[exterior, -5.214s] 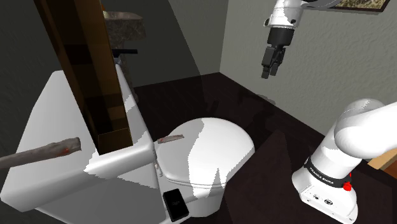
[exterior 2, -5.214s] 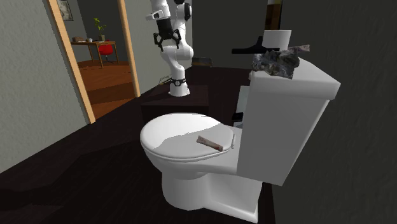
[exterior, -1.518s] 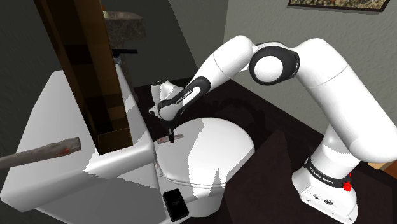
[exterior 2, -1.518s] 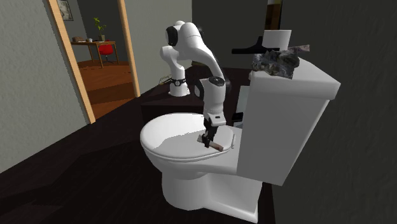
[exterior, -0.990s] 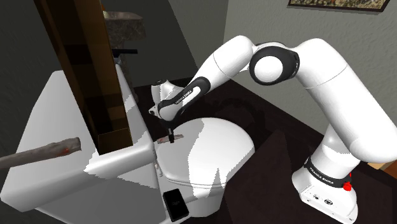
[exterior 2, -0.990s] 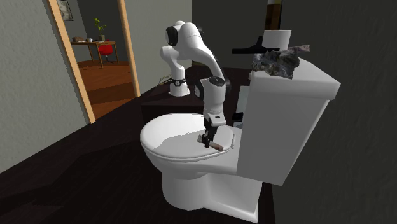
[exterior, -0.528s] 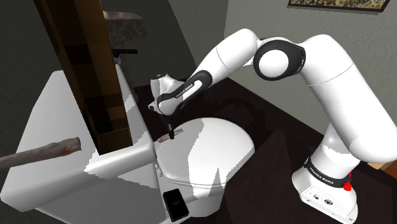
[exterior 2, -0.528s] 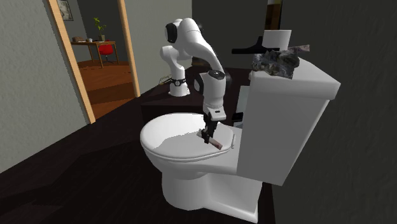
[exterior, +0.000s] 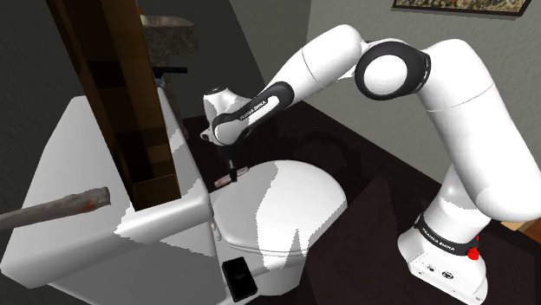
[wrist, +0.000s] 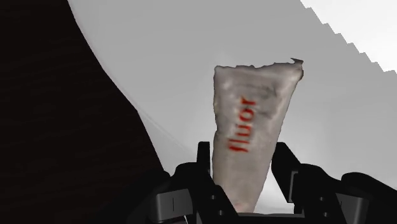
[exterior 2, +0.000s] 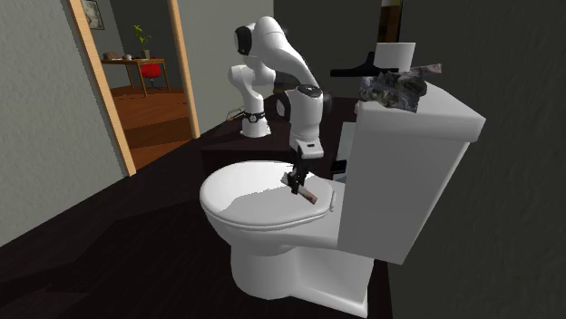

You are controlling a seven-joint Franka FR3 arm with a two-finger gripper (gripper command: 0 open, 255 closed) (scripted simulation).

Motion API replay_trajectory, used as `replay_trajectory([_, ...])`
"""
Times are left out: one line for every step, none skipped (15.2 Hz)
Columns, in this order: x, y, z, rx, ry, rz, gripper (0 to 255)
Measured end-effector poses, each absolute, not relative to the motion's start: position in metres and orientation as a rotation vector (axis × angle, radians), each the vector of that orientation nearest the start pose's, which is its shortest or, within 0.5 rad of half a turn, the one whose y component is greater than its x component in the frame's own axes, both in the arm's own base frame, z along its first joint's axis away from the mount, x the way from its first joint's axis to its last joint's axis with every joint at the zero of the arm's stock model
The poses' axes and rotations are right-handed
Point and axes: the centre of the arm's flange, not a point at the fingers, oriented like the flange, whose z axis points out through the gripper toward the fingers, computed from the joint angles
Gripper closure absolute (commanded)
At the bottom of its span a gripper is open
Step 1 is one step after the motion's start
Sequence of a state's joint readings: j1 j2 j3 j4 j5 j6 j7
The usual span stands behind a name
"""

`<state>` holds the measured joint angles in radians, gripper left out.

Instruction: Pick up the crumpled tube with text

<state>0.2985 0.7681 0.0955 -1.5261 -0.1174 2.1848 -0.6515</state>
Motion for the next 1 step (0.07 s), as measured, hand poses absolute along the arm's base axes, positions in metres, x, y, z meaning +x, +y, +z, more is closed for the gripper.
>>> replay_trajectory([0.6496, 0.2547, 0.1992, -2.688, -1.639, 0.169, 255])
